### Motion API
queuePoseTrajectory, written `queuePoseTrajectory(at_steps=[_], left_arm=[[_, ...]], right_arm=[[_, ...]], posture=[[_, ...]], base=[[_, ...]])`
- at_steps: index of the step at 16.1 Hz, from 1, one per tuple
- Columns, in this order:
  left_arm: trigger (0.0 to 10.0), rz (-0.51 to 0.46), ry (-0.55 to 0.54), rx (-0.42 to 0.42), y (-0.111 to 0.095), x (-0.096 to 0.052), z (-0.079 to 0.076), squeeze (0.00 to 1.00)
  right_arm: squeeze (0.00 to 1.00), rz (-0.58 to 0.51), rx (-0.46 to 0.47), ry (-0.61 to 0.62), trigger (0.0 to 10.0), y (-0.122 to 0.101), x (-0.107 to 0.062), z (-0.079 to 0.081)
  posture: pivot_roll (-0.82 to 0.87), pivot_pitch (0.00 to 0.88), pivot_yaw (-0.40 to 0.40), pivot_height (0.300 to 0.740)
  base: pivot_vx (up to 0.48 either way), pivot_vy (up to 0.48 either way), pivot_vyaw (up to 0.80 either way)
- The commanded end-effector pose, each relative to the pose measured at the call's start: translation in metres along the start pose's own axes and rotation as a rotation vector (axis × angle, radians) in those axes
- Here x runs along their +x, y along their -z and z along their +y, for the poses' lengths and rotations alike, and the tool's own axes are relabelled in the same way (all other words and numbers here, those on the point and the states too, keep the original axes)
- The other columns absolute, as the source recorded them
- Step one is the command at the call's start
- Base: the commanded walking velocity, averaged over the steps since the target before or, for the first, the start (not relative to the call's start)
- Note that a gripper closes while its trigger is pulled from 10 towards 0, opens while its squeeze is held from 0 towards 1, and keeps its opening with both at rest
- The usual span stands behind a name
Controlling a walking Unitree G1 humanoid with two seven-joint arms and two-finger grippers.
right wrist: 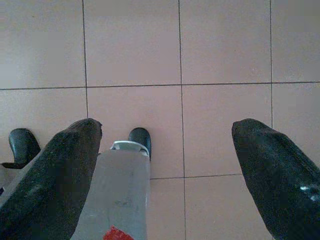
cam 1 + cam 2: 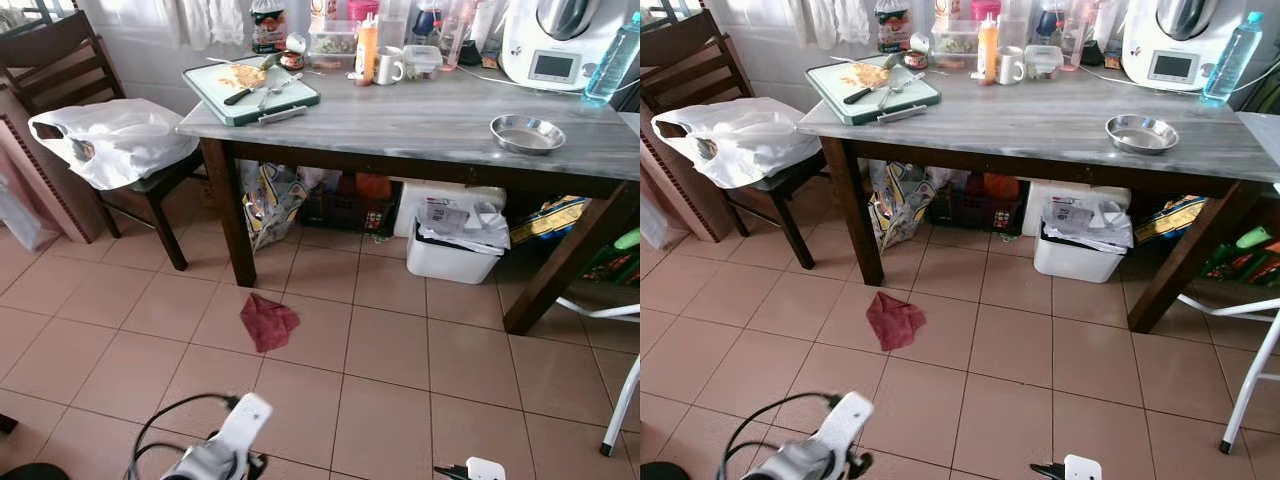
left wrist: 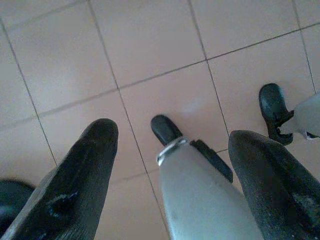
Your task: Setting the table
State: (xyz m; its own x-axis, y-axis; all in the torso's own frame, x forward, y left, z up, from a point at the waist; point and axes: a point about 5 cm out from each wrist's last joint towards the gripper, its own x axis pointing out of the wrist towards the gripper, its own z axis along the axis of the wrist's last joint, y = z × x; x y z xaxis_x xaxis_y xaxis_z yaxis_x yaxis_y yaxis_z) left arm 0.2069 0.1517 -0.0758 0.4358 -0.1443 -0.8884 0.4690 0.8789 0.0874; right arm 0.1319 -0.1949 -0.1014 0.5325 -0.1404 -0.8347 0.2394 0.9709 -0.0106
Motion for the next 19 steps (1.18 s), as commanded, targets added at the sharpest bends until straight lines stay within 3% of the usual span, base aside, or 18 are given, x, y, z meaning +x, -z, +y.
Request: queuePoseTrajectory(at_steps=[1, 7, 19], left_arm=[[10.0, 0.016, -0.007, -0.034, 0.0054, -0.0002, 0.0004, 0.0], [10.0, 0.013, 0.011, -0.009, 0.0082, -0.0004, -0.0009, 0.0], [10.0, 0.023, 0.019, 0.042, 0.0109, 0.0001, -0.0046, 0.0]], right_arm=[[0.0, -0.012, 0.0, -0.009, 10.0, -0.0028, 0.0006, 0.0009], [0.0, -0.005, -0.039, -0.021, 10.0, -0.0047, 0.0014, 0.0026], [0.0, 0.019, -0.037, -0.012, 10.0, 0.0015, 0.0002, 0.0022]], posture=[[0.04, 0.038, -0.013, 0.74], [0.05, 0.037, -0.023, 0.74], [0.04, 0.034, -0.008, 0.74]], base=[[0.0, 0.0, 0.0], [0.0, -0.1, 0.0], [0.0, -0.434, 0.0]])
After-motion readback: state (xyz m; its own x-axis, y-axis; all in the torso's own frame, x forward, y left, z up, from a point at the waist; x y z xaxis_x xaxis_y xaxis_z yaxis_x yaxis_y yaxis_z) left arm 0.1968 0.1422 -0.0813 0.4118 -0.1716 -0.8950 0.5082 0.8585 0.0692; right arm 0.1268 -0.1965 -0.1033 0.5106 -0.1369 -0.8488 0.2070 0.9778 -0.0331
